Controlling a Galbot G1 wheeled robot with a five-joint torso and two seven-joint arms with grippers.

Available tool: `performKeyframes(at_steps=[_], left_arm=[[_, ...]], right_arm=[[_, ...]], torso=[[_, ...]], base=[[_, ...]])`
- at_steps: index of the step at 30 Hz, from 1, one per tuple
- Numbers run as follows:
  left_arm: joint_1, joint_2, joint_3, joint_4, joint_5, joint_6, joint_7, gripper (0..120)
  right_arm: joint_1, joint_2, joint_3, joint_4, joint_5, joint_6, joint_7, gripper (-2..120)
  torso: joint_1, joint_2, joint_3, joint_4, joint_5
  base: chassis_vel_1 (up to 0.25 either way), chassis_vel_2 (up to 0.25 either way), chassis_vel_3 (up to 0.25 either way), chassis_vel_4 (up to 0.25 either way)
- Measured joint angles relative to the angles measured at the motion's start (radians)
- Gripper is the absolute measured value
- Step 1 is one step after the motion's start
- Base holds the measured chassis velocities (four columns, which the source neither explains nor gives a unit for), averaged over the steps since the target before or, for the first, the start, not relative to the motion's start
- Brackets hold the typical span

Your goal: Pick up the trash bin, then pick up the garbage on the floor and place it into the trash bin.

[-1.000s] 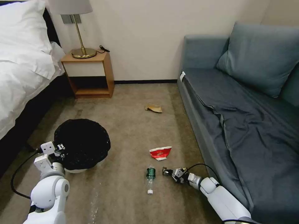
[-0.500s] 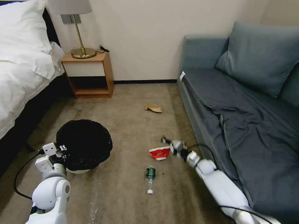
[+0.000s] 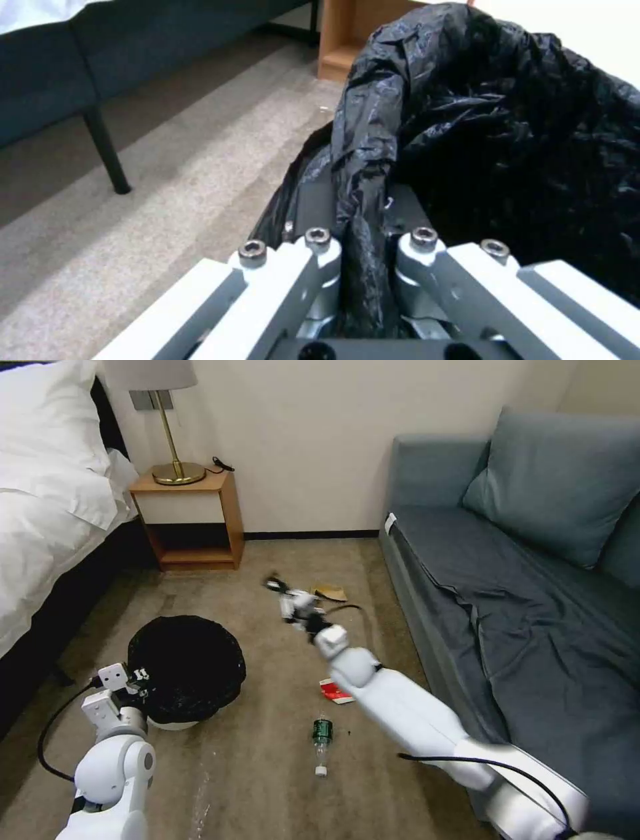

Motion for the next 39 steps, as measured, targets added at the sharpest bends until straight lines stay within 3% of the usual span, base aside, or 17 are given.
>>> performKeyframes(at_steps=[2, 8, 19, 39], left_arm=[[-0.003, 0.000, 0.001, -0.005, 0.002, 0.003, -0.002, 4], [0.006, -0.007, -0.001, -0.014, 0.011, 0.003, -0.003, 4], [0.023, -0.038, 0.000, -0.039, 0.031, 0.002, -0.005, 4], [0.025, -0.051, -0.003, -0.045, 0.037, 0.002, -0.011, 4]], right_arm=[[0.015, 0.060, -0.072, -0.009, 0.000, -0.007, 0.016, 0], [-0.015, 0.128, -0.127, -0.057, -0.040, -0.003, 0.018, 0], [-0.060, 0.156, -0.160, -0.137, -0.122, 0.033, 0.005, 2], [-0.045, 0.135, -0.150, -0.105, -0.152, 0.032, -0.006, 76]], torso=[[0.000, 0.000, 0.000, 0.0000, -0.0001], [0.000, 0.000, 0.000, -0.0002, -0.0001], [0.000, 0.000, 0.000, -0.0002, 0.0003], [0.000, 0.000, 0.000, -0.0003, 0.0002]], base=[[0.000, 0.000, 0.000, 0.000], [0.000, 0.000, 0.000, 0.000], [0.000, 0.000, 0.000, 0.000], [0.000, 0.000, 0.000, 0.000]])
